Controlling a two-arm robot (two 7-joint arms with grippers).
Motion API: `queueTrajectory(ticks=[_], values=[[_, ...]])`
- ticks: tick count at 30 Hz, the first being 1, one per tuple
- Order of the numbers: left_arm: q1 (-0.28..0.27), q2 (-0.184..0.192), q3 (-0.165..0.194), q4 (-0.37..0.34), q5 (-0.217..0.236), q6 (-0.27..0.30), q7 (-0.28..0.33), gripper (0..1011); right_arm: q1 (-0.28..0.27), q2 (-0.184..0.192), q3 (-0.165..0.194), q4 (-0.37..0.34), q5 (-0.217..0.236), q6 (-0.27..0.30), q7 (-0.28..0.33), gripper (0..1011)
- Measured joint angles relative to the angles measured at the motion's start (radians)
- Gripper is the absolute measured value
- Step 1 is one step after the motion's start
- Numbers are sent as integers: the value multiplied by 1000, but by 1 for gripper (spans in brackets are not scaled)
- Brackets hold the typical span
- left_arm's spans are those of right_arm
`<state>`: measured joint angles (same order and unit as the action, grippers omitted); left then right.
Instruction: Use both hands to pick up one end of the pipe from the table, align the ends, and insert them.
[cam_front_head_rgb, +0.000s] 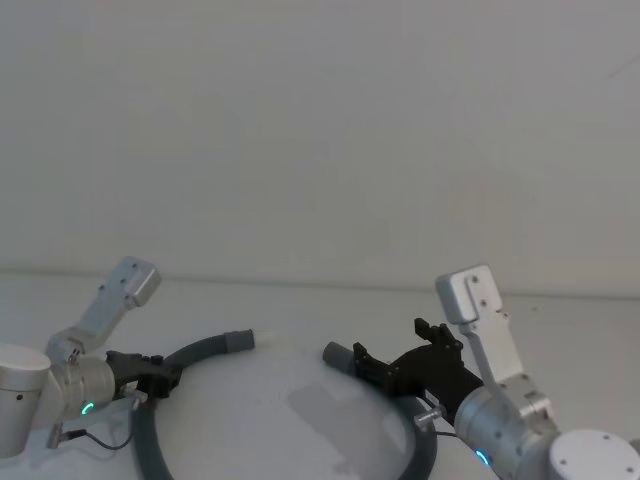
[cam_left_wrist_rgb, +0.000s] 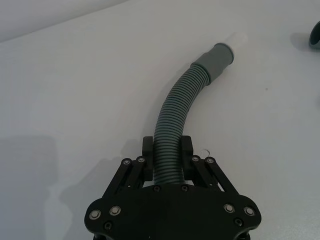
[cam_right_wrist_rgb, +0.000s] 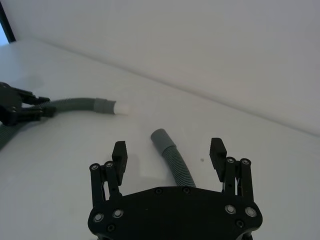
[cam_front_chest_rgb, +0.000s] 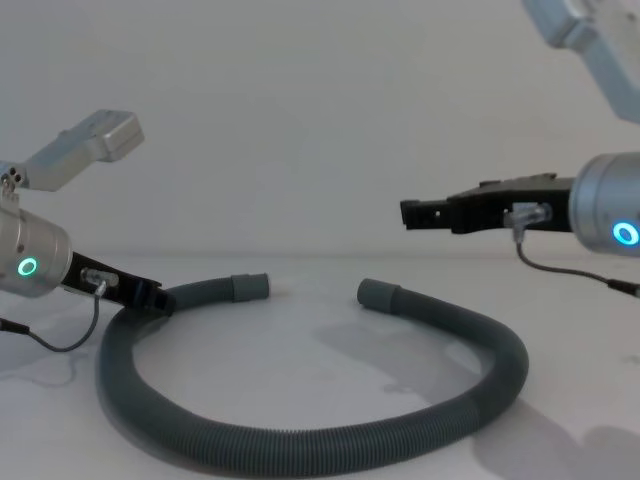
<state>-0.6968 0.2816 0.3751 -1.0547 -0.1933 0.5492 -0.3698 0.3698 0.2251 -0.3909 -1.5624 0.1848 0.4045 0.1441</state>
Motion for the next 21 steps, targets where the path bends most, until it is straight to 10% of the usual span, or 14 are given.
queueTrajectory(ticks=[21], values=[[0,0,0,0,0,0,0,288,173,-70,-61,265,-92,8,-28,1007]])
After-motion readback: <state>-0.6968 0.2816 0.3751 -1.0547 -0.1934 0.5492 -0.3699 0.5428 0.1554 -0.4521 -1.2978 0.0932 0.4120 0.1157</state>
